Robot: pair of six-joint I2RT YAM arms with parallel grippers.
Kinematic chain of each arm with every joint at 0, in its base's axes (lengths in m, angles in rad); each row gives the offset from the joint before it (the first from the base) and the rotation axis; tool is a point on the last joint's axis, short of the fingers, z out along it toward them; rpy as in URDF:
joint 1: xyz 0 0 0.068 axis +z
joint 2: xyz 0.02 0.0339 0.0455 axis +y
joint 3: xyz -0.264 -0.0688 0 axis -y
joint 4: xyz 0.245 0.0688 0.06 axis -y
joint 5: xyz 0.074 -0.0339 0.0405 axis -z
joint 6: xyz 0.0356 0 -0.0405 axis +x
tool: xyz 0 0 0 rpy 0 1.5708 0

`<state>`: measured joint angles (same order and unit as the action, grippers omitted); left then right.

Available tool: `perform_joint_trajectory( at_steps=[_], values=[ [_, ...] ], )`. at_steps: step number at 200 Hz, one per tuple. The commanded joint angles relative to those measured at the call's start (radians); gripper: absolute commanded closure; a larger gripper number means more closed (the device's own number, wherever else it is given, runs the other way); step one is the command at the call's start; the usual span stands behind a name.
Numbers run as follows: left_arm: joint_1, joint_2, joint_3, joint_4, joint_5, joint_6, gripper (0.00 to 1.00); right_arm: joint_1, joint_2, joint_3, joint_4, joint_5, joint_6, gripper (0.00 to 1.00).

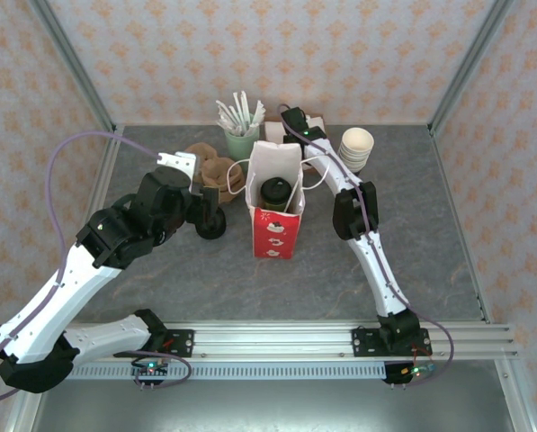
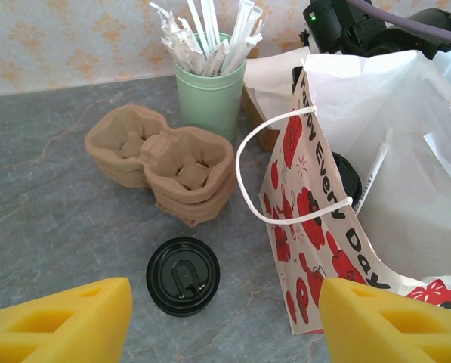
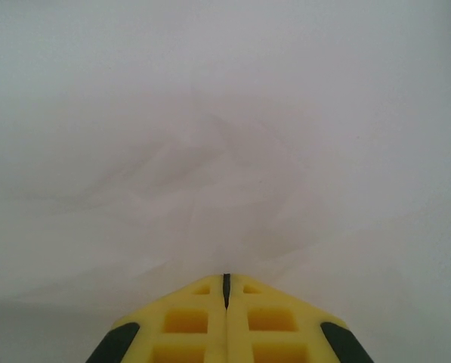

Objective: Pack the takeout coffee

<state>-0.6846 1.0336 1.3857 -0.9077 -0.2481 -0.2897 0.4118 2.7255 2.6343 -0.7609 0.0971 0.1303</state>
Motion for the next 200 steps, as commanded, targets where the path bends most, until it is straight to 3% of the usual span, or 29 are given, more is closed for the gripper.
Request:
perform_joint_trajectory(
  at_steps=[1,159,181,200],
  values=[
    [0.007,-0.017,-0.004,-0.022,-0.038,0.004,0.33,0.0,-0.048,0.027,0.013,-0.002,0.003,1.0],
    [0.007,-0.004,-0.004,-0.027,-0.038,-0.005,0.33,0.004,-0.215,-0.016,0.031,-0.04,-0.023,1.0],
    [0.007,-0.005,-0.008,-0.029,-0.037,-0.006,0.33,0.003,-0.186,-0.02,0.034,-0.035,-0.02,0.63],
    [0.007,-0.007,-0.01,-0.031,-0.038,-0.005,0.33,0.002,-0.159,-0.022,0.034,-0.016,-0.014,0.49]
  ],
)
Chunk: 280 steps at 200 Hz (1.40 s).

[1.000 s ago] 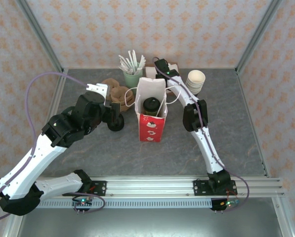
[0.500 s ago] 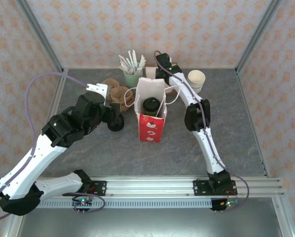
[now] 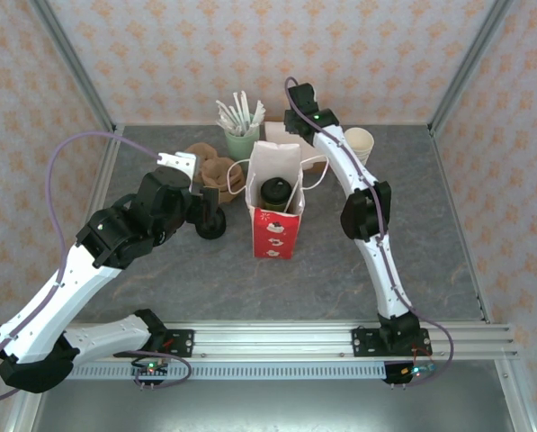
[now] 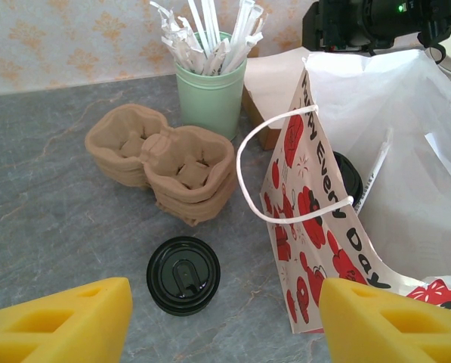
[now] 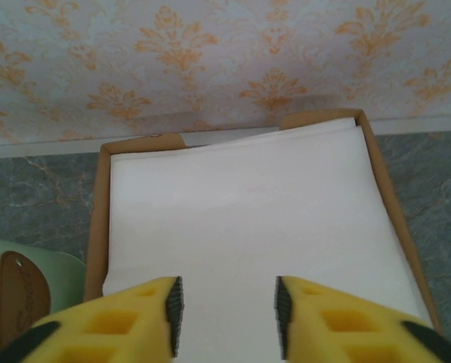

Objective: Pack the takeout coffee

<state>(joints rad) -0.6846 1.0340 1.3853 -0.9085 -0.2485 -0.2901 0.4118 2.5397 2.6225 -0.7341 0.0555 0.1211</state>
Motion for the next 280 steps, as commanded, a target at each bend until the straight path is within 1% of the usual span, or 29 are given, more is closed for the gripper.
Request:
perform_joint_trajectory(
  at_steps=[1,32,51,134,160,215,238,252,267,280],
  values=[
    [0.007,-0.008,-0.009,-0.03,-0.038,-0.006,0.33,0.002,0.029,-0.01,0.007,0.027,-0.005,0.48],
    [0.007,-0.011,-0.011,-0.037,-0.04,-0.01,0.33,0.001,0.067,-0.016,0.019,0.045,-0.008,0.37],
    [0.007,-0.014,-0.012,-0.04,-0.043,-0.012,0.33,0.0,0.086,-0.028,0.027,0.052,-0.006,0.33],
    [0.007,-0.012,-0.009,-0.043,-0.047,-0.014,0.33,-0.013,0.143,-0.058,0.044,0.027,0.012,0.26],
    [0.007,-0.009,-0.006,-0.044,-0.045,-0.011,0.33,-0.013,0.158,-0.062,0.046,0.027,0.012,0.22],
    [0.007,-0.008,-0.005,-0.038,-0.048,-0.011,0.33,-0.016,0.188,-0.065,0.038,0.04,0.013,0.22],
    [0.007,-0.008,-0.003,-0.038,-0.049,-0.01,0.32,-0.015,0.194,-0.059,0.035,0.04,0.018,0.26],
    [0.007,-0.008,-0.003,-0.04,-0.049,-0.009,0.32,-0.015,0.192,-0.059,0.038,0.035,0.017,0.32],
    [0.007,-0.006,-0.002,-0.042,-0.049,-0.011,0.32,-0.016,0.191,-0.056,0.038,0.028,0.017,0.44],
    [0.007,-0.006,-0.002,-0.042,-0.049,-0.01,0.32,-0.017,0.189,-0.055,0.039,0.023,0.017,0.5]
  ],
)
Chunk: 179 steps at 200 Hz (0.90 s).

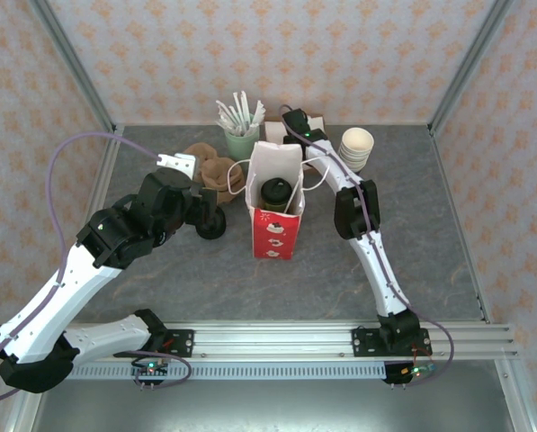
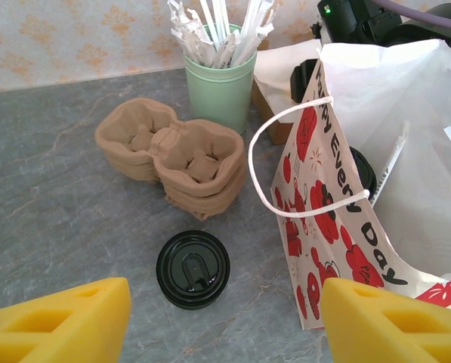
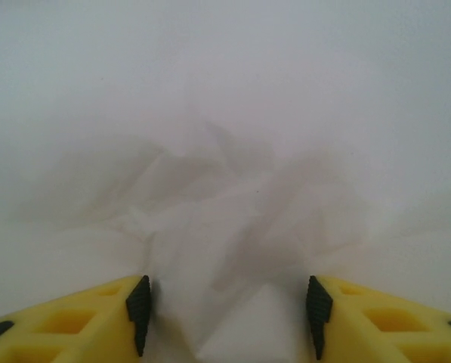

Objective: Pack the takeout coffee

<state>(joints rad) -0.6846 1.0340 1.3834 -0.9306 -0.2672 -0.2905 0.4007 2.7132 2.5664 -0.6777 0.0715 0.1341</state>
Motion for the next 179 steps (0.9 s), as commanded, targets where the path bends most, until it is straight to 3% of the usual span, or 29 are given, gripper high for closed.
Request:
perform_joint_trajectory(
  at_steps=[1,14,33,88,119,179],
  values=[
    [0.007,-0.007,0.0,-0.02,-0.03,-0.009,0.32,-0.005,0.015,0.001,-0.017,0.007,0.004,0.5],
    [0.007,-0.008,0.0,-0.022,-0.031,-0.009,0.32,-0.005,0.015,0.004,-0.017,0.005,0.004,0.56],
    [0.007,-0.008,0.0,-0.021,-0.032,-0.007,0.31,-0.004,0.011,0.012,-0.02,-0.001,0.005,0.57],
    [0.007,0.001,0.003,-0.026,-0.024,-0.007,0.31,-0.005,-0.035,0.021,-0.022,-0.002,-0.001,0.52],
    [0.007,0.003,0.005,-0.025,-0.023,-0.008,0.31,-0.004,-0.059,0.02,-0.014,-0.006,-0.007,0.63],
    [0.007,0.011,0.008,-0.026,-0.009,-0.013,0.31,-0.004,-0.08,0.034,-0.018,0.005,-0.024,0.63]
  ],
)
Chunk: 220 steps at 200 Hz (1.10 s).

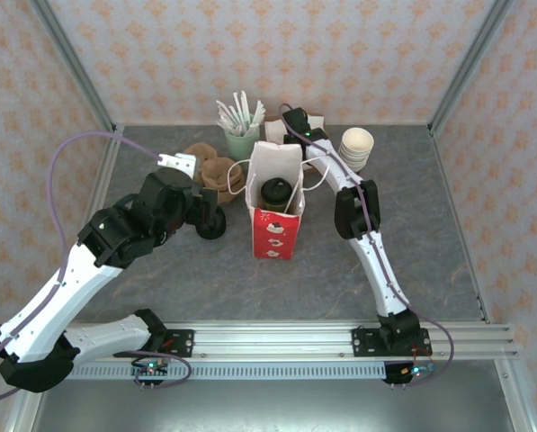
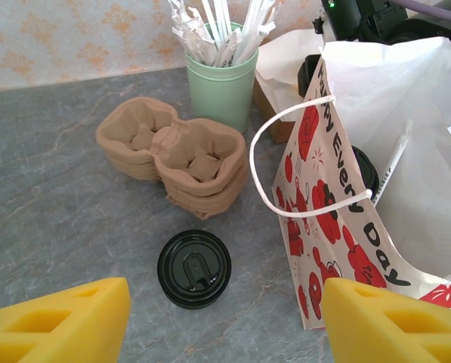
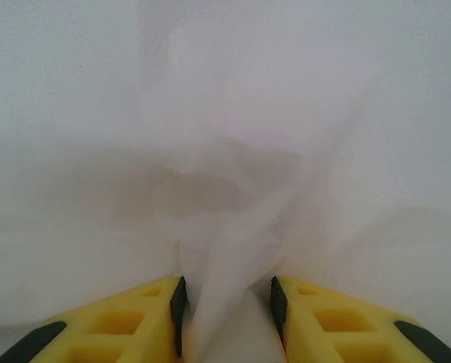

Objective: Pack the takeout coffee

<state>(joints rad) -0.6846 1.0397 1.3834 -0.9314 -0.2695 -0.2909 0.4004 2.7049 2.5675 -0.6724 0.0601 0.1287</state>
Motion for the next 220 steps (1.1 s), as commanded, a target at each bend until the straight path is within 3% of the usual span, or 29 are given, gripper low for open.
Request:
perform_joint_trajectory(
  at_steps=[1,41,95,181,220],
  values=[
    [0.007,0.005,0.008,-0.025,-0.007,-0.013,0.31,-0.004,-0.071,0.033,-0.024,0.017,-0.019,0.64],
    [0.007,0.006,0.009,-0.022,-0.003,-0.016,0.31,-0.003,-0.105,0.03,-0.024,0.017,-0.026,0.64],
    [0.007,0.008,0.011,-0.022,-0.001,-0.019,0.31,-0.004,-0.146,0.034,-0.031,0.009,-0.036,0.81],
    [0.006,0.007,0.023,-0.019,-0.012,-0.016,0.31,-0.004,-0.309,0.084,-0.098,0.026,-0.063,0.94],
    [0.007,0.008,0.017,-0.005,-0.016,-0.021,0.3,0.002,-0.432,0.085,-0.14,-0.025,-0.071,1.0]
  ],
)
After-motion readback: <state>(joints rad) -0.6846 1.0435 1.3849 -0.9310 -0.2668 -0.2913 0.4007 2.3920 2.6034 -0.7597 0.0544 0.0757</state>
